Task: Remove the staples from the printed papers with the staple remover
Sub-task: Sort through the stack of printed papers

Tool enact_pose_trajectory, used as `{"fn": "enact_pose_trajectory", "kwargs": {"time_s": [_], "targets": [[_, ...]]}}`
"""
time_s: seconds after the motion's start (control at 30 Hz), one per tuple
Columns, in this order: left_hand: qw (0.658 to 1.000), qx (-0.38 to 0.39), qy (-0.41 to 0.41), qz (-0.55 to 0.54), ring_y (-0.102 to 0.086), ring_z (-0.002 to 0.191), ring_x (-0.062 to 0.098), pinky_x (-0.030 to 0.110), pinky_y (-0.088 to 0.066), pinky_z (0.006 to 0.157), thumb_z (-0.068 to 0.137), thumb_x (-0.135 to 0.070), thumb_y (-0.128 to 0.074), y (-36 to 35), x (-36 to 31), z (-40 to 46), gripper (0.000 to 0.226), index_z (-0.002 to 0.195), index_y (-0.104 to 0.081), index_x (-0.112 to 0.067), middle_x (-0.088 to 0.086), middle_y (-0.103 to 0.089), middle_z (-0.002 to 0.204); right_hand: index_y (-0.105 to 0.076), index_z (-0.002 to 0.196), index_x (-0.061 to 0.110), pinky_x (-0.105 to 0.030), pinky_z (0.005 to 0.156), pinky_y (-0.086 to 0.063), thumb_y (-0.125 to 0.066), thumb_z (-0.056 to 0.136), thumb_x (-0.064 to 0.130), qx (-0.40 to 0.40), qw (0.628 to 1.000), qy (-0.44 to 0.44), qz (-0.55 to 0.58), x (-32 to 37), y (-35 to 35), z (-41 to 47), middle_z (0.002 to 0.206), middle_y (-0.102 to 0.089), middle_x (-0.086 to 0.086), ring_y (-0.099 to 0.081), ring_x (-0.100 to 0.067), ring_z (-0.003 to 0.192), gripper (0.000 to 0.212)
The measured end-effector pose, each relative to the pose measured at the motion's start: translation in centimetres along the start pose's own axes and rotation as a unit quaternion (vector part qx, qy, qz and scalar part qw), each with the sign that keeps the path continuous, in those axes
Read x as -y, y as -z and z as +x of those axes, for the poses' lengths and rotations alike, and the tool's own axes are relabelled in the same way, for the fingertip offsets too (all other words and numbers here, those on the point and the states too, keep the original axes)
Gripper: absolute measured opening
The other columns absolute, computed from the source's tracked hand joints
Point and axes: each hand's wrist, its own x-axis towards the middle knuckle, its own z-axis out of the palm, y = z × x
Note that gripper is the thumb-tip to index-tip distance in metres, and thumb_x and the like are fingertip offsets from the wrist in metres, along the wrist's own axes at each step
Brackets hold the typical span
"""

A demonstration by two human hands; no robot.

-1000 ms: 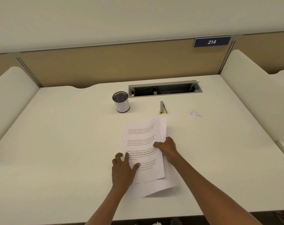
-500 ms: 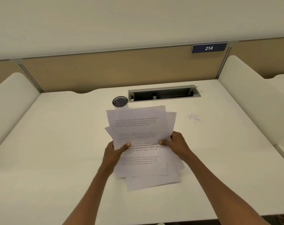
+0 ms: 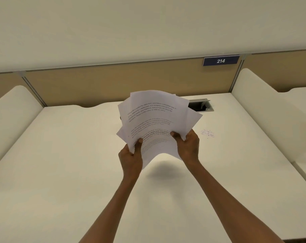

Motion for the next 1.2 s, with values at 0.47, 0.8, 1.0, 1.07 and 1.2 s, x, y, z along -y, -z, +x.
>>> {"fn": "enact_pose_trajectory", "kwargs": {"time_s": [0.47, 0.8, 1.0, 1.07, 1.2], "targets": [[0.995, 0.039, 0.028, 0.089, -0.065, 0.079, 0.010, 0.010, -0.048, 0.056, 0.097, -0.021, -0.066, 1.0, 2.4, 0.8, 0.006, 0.098, -0.066, -0.015, -0.011, -0.068, 0.086, -0.063, 0.116, 0.005, -0.034, 0.078, -0.057, -0.073, 0.084, 0.016, 0.078, 0.991, -0.104, -0.015, -4.6, 0.5, -1.2, 0.103, -0.070, -0.006, -0.067, -0.028, 0.093, 0.035], [0.998, 0.027, 0.008, 0.053, -0.066, 0.083, 0.001, 0.010, -0.051, 0.061, 0.084, -0.024, -0.081, 1.5, 0.1, 1.7, 0.021, 0.099, -0.065, -0.025, -0.015, -0.069, 0.091, -0.061, 0.116, 0.012, -0.021, 0.071, -0.056, -0.080, 0.078, 0.020, 0.098, 0.992, -0.076, 0.022, -2.1, 1.6, -0.1, 0.102, -0.068, 0.001, -0.066, -0.016, 0.087, 0.043], [0.996, 0.058, 0.027, 0.058, -0.069, 0.085, 0.003, 0.015, -0.053, 0.064, 0.080, -0.022, -0.084, 1.6, 0.9, 2.0, 0.030, 0.105, -0.068, -0.023, -0.011, -0.072, 0.095, -0.063, 0.111, 0.013, -0.013, 0.063, -0.051, -0.078, 0.079, 0.014, 0.104, 0.988, -0.105, 0.052, -2.4, 1.6, -0.7, 0.101, -0.069, 0.001, -0.067, -0.015, 0.087, 0.035], [0.996, 0.065, 0.025, 0.057, -0.070, 0.083, 0.003, 0.014, -0.052, 0.060, 0.081, -0.022, -0.083, 1.3, 0.6, 2.0, 0.026, 0.103, -0.069, -0.022, -0.012, -0.073, 0.093, -0.065, 0.109, 0.012, -0.018, 0.064, -0.052, -0.076, 0.081, 0.013, 0.111, 0.985, -0.115, 0.058, -2.3, 1.5, -0.8, 0.101, -0.071, -0.001, -0.068, -0.021, 0.088, 0.030], [0.997, 0.065, 0.031, 0.037, -0.073, 0.080, 0.007, 0.020, -0.056, 0.060, 0.080, -0.022, -0.084, 1.2, -0.2, 2.6, 0.027, 0.103, -0.072, -0.018, -0.008, -0.076, 0.092, -0.068, 0.105, 0.015, -0.022, 0.063, -0.055, -0.075, 0.083, 0.014, 0.122, 0.985, -0.099, 0.074, -1.0, 1.7, -0.3, 0.098, -0.073, -0.001, -0.070, -0.020, 0.085, 0.023]]}}
